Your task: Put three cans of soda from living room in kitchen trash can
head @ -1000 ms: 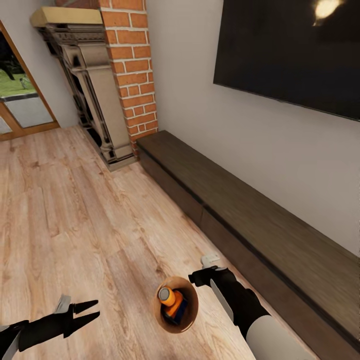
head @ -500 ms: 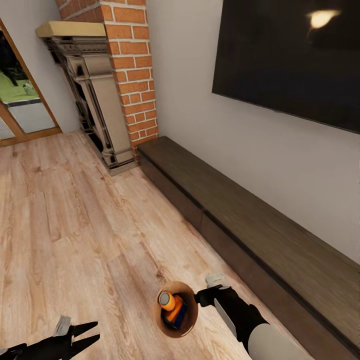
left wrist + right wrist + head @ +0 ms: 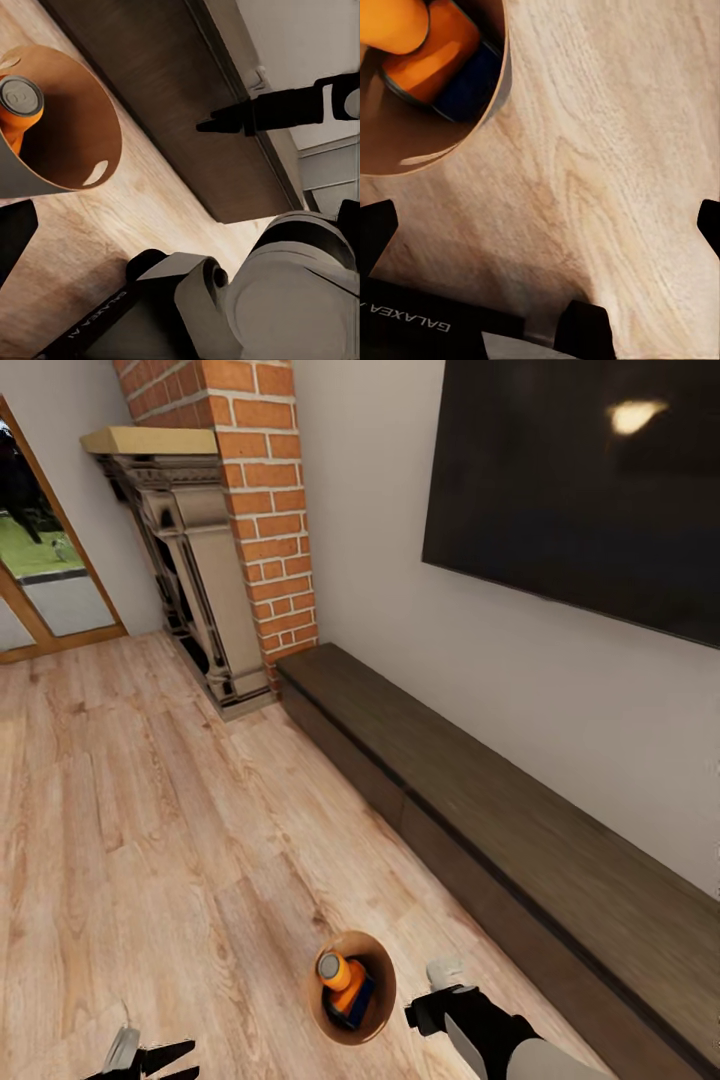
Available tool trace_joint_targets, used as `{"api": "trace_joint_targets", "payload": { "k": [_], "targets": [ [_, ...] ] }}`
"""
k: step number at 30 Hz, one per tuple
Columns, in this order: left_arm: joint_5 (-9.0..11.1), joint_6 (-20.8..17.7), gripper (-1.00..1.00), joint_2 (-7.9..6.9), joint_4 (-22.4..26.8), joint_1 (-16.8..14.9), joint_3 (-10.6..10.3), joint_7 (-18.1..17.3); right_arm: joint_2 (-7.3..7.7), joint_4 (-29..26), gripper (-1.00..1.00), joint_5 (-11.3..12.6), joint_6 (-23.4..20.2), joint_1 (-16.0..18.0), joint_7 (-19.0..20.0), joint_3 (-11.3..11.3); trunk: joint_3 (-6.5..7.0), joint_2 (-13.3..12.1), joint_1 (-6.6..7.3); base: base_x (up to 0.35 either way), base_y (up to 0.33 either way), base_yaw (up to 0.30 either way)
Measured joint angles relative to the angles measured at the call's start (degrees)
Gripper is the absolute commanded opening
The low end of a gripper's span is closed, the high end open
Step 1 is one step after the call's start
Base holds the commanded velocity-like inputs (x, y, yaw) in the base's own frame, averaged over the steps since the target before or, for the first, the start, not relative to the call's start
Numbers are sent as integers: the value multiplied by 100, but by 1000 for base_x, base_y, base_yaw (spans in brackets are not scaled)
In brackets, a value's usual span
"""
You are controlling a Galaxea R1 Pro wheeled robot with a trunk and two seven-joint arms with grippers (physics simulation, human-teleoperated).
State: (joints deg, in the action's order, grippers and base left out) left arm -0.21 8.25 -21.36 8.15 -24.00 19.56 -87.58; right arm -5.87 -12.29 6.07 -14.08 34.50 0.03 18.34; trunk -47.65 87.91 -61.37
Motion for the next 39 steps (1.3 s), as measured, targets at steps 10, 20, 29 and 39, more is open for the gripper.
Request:
{"api": "trace_joint_targets", "payload": {
  "k": [10, 20, 29, 39],
  "targets": [
    [-130, 412, 100, 0, -512, 2, -6, -5, 252, 362, 100, 24, 10, -107, 948, -5, 113, -42, 23, 0, 0, 0],
    [-1026, 440, 100, 50, -590, 129, -21, -5, 604, 973, 100, 31, 10, -374, 1902, -5, 208, -42, 23, 0, 0, 0],
    [-1269, 454, 100, 153, -595, 572, -24, -5, 985, 1219, 100, 24, 26, -812, 2999, -7, 293, -42, 23, 0, 0, 0],
    [-1291, 765, 100, 313, -595, 939, -18, -5, 1164, 1245, 100, 9, 766, -1365, 3427, -9, 389, -42, 23, 0, 0, 0]
  ]
}}
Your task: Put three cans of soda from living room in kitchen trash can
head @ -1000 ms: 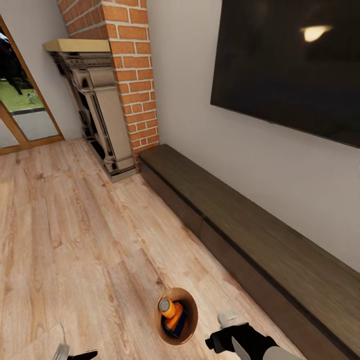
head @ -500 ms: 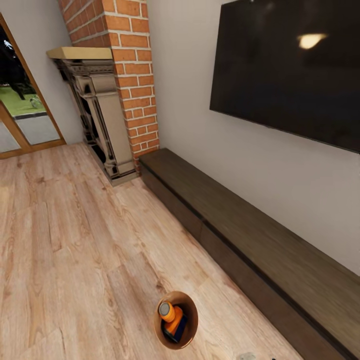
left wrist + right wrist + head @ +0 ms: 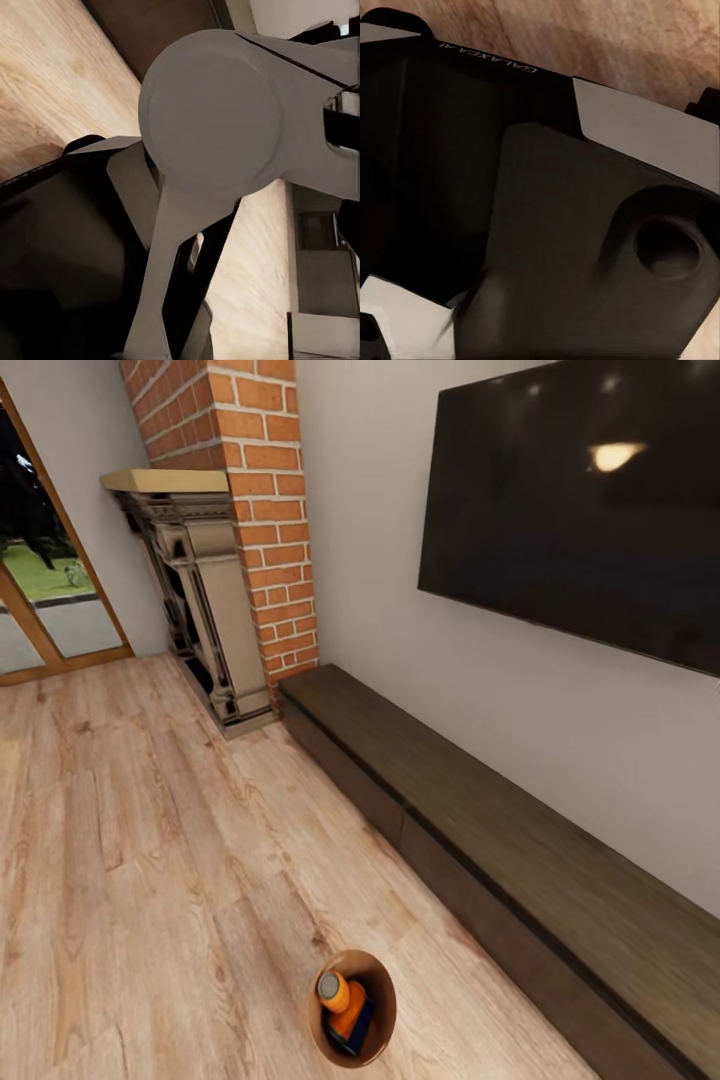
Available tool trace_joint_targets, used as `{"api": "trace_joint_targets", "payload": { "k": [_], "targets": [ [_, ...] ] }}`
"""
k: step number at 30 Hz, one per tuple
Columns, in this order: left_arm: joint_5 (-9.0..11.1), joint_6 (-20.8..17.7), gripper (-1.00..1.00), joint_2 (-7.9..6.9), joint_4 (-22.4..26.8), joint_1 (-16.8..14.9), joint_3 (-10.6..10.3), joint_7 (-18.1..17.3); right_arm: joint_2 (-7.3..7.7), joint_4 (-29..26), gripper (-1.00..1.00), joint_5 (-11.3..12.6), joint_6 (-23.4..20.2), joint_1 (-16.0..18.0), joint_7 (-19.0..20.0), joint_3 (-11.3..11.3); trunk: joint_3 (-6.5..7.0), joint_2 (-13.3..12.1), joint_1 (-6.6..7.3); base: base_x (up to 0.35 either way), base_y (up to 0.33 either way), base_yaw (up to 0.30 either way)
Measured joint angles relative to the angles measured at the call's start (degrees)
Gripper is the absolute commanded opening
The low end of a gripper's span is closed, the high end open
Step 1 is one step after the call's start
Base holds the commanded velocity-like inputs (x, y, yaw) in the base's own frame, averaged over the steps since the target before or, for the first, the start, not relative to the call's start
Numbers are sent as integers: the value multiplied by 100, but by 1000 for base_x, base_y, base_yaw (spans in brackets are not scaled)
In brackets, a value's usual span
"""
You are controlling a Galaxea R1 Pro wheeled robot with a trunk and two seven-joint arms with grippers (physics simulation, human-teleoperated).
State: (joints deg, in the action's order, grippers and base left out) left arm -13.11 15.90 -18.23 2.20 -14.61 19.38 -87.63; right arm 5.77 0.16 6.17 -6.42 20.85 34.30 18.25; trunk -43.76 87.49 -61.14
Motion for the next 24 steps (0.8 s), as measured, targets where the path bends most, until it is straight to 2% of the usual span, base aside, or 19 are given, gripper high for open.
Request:
{"api": "trace_joint_targets", "payload": {
  "k": [6, 12, 15, 16, 18, 20, 22, 24],
  "targets": [
    [-25, 59, 100, 114, 0, 115, -6, 4, 25, 53, 100, -1, 75, -108, 33, 0, 57, 0, 0, 0, 0, 0],
    [-246, 68, 100, 159, 0, 209, 2, 75, 79, 194, 100, 7, 132, -193, 40, -4, 114, 0, 0, 0, 0, -23],
    [-310, 70, 100, 185, 0, 229, 5, 479, 105, 228, 100, 8, 275, -224, 41, -4, 143, 0, 0, 0, 0, -52],
    [-310, 70, 100, 186, 0, 229, 4, 483, 105, 228, 100, 8, 276, -224, 41, -4, 152, 0, 0, 0, 0, -56],
    [-336, 66, 100, 273, 0, 235, 5, 955, 112, 240, 100, 8, 333, -233, 42, 0, 171, 0, 0, 0, 0, -58],
    [-345, 64, 100, 335, 0, 237, 5, 1229, 114, 243, 100, 8, 349, -236, 39, 1, 190, 0, 0, 0, 0, -60],
    [-354, 62, 100, 414, 0, 238, 6, 1680, 116, 247, 100, 7, 369, -256, 32, 4, 209, 0, 0, 0, 0, -61],
    [-356, 61, 100, 437, 0, 239, 5, 1805, 116, 248, 100, 7, 376, -288, 28, 5, 228, 0, 0, 0, 0, -61]
  ]
}}
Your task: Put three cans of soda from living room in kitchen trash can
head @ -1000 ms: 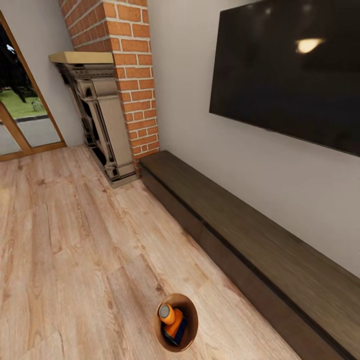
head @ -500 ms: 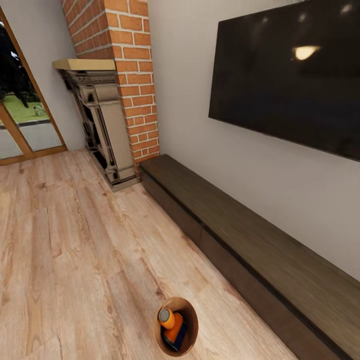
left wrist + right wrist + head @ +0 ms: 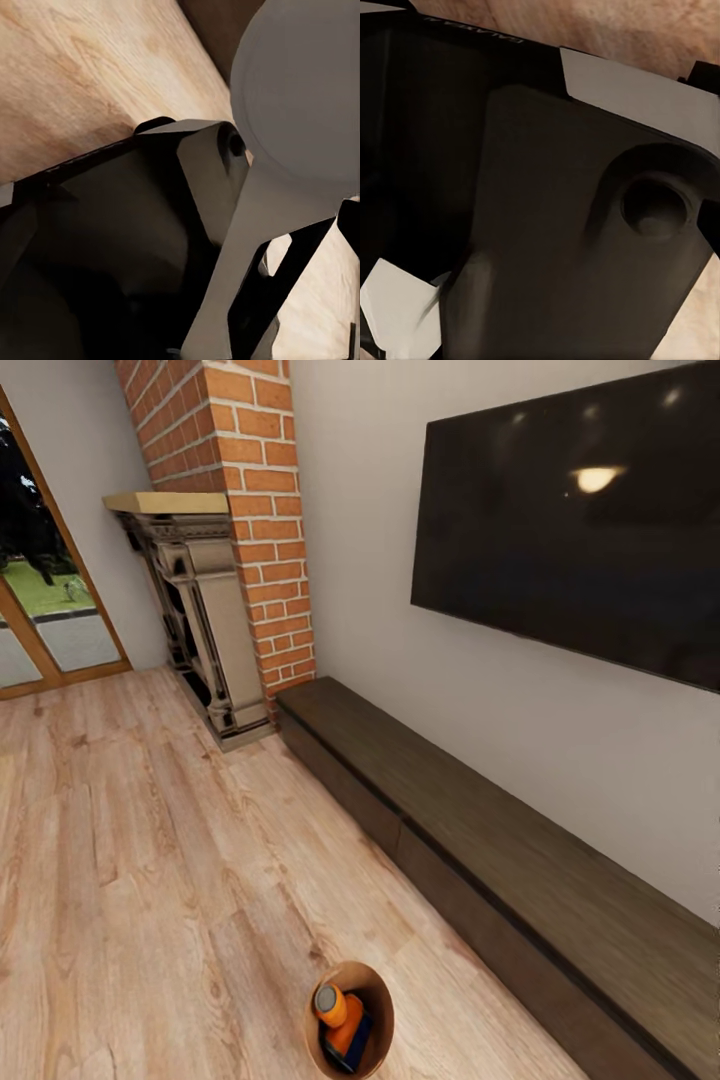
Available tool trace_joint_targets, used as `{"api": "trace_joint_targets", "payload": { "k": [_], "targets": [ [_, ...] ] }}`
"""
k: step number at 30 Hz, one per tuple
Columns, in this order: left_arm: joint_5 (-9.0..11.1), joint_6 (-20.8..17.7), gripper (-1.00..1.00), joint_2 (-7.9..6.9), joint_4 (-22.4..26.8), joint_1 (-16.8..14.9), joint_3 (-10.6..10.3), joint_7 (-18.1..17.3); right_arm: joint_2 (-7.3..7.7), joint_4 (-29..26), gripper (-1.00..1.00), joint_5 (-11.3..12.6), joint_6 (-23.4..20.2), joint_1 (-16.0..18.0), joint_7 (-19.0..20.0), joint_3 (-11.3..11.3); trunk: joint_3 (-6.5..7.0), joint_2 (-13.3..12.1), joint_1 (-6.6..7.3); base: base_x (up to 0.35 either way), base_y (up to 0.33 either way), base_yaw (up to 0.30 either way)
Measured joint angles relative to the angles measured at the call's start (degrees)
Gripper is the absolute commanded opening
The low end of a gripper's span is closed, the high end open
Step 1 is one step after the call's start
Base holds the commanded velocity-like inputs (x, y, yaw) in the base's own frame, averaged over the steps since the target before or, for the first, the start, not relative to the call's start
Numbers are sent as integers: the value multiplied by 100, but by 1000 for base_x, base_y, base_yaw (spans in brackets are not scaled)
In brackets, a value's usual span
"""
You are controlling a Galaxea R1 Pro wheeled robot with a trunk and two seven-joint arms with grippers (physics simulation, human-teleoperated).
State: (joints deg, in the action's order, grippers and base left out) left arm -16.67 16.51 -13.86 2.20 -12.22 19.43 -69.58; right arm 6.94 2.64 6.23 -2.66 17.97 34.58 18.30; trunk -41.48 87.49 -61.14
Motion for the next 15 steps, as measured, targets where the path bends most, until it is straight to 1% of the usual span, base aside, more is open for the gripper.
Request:
{"api": "trace_joint_targets", "payload": {
  "k": [8, 12, 15],
  "targets": [
    [-2, -7, 100, 80, 0, 2, -1, 137, 8, 0, 100, 1, 10, -63, -38, -8, 76, 0, 0, 0, 0, -66],
    [-2, -7, 100, 89, 0, 3, 0, 145, 9, 0, 100, 1, 16, -77, -48, -9, 114, 0, 0, 0, 0, -69],
    [-2, -9, 100, 92, 0, 3, 0, 230, 9, 0, 100, 1, 26, -90, -58, -6, 143, 0, 0, 0, 0, -69]
  ]
}}
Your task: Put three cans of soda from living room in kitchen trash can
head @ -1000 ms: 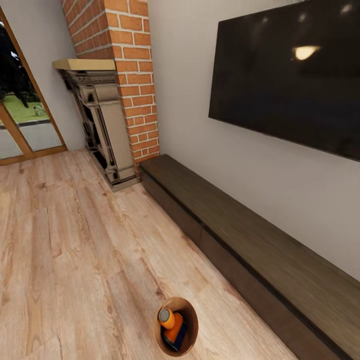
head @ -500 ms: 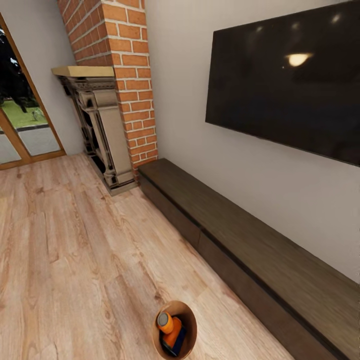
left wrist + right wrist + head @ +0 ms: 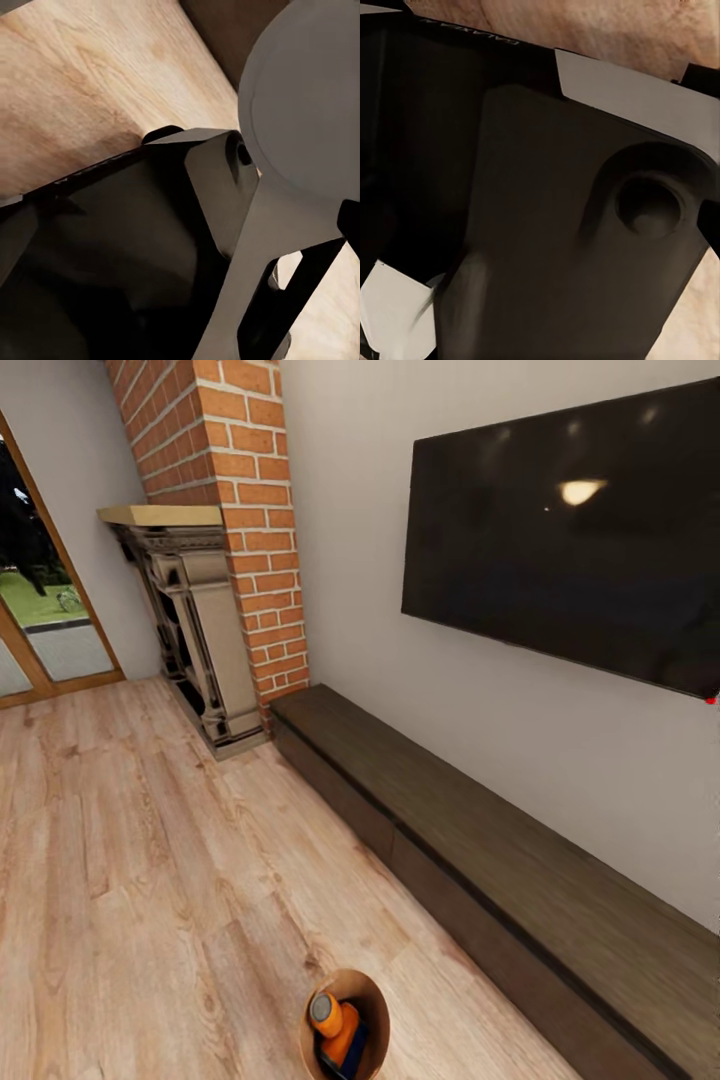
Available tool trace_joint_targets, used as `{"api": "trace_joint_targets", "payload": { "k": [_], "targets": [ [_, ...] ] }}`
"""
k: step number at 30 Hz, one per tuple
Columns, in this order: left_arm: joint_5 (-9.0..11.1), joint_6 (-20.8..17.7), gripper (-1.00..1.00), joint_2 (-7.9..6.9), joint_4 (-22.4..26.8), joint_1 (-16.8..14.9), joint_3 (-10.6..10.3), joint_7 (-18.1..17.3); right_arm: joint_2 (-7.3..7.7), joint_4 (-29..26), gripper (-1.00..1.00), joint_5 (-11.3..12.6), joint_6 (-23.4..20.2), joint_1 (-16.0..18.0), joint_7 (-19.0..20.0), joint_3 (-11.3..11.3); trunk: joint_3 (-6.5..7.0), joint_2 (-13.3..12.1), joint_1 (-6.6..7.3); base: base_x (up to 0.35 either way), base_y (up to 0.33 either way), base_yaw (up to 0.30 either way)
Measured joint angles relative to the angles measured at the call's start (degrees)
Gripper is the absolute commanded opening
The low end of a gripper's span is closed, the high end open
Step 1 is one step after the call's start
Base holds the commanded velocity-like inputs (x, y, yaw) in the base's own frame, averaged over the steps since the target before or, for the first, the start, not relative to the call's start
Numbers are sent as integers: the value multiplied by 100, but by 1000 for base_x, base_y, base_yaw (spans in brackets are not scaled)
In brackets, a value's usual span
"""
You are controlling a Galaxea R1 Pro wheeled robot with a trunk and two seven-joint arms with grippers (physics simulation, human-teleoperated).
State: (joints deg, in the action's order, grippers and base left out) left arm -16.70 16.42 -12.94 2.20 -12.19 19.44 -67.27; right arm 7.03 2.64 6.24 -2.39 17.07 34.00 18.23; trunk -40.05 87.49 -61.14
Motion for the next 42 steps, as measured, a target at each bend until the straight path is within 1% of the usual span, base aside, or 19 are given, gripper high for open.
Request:
{"api": "trace_joint_targets", "payload": {
  "k": [1, 3, 4, 7, 10, 18, 20, 22, 23, 25, 26, 28, 29, 30, 32, 35, 42],
  "targets": [
    [0, -6, 100, 3, -2, -1, 3, 249, 0, 0, 100, 0, 33, -9, -3, 2, 10, 0, 0, 0, 0, -70],
    [0, -11, 100, 7, -4, 1, 1, 498, -2, 0, 100, 0, 54, -13, -5, 3, 29, 0, 0, 0, 0, -70],
    [3, -16, 100, 32, -6, 2, 1, 729, -1, 0, 100, 0, 67, -15, -7, 3, 38, 0, 0, 0, 0, -69],
    [4, -21, 100, 106, -8, 3, -1, 1027, -5, 0, 100, 0, 80, -18, -8, 4, 67, 0, 0, 0, 0, -48],
    [1, -23, 100, 141, -8, 1, -1, 1167, -6, 0, 100, 0, 87, -19, -8, 4, 95, 0, 0, 0, 0, -15],
    [1, -32, 100, 153, -9, 1, -1, 1234, -8, 0, 100, 0, 90, -20, -16, 4, 171, 0, 0, 0, 0, -3],
    [2, -32, 100, 155, -9, 2, -1, 1238, -8, 0, 100, -3, 91, -20, -76, 4, 184, 0, 0, 0, 0, 0],
    [1, -33, 100, 157, -9, 1, -1, 1240, -11, 0, 100, -5, 89, -20, -204, 4, 192, 0, 0, 0, 0, 0],
    [1, -33, 100, 158, -9, 1, -1, 1241, -17, -3, 100, -6, 86, -20, -397, 4, 195, 0, 0, 0, 0, 0],
    [2, -33, 100, 159, -6, 1, -1, 1248, -23, -5, 100, -4, 83, -20, -644, 3, 198, 0, 0, 0, 0, 0],
    [2, -33, 100, 159, -4, 0, 0, 1272, -30, -6, 100, 1, 79, -20, -904, 0, 199, 0, 0, 0, 0, 0],
    [1, -33, 100, 160, -2, -1, -1, 1319, -35, -7, 100, 4, 74, -20, -1165, -1, 200, 0, 0, 0, 0, 0],
    [1, -33, 100, 160, -2, 0, -1, 1352, -39, -8, 100, 5, 72, -20, -1277, -2, 201, 0, 0, 0, 0, 0],
    [1, -34, 100, 160, -1, 2, 0, 1489, -50, -8, 100, 9, 70, -20, -1524, -3, 201, 0, 0, 0, 0, 0],
    [1, -34, 100, 158, 0, 2, 1, 1687, -60, -8, 100, -2, 77, -20, -1665, -4, 201, 0, 0, 0, 0, 0],
    [3, -34, 100, 159, 0, 3, -4, 1901, -61, -3, 100, -6, 83, -20, -1756, -4, 202, 0, 0, 0, 0, 0],
    [8, -33, 100, 160, 0, 1, -2, 2034, -80, 7, 100, -21, 81, -40, -1831, -2, 202, 0, 0, 0, 0, 0]
  ]
}}
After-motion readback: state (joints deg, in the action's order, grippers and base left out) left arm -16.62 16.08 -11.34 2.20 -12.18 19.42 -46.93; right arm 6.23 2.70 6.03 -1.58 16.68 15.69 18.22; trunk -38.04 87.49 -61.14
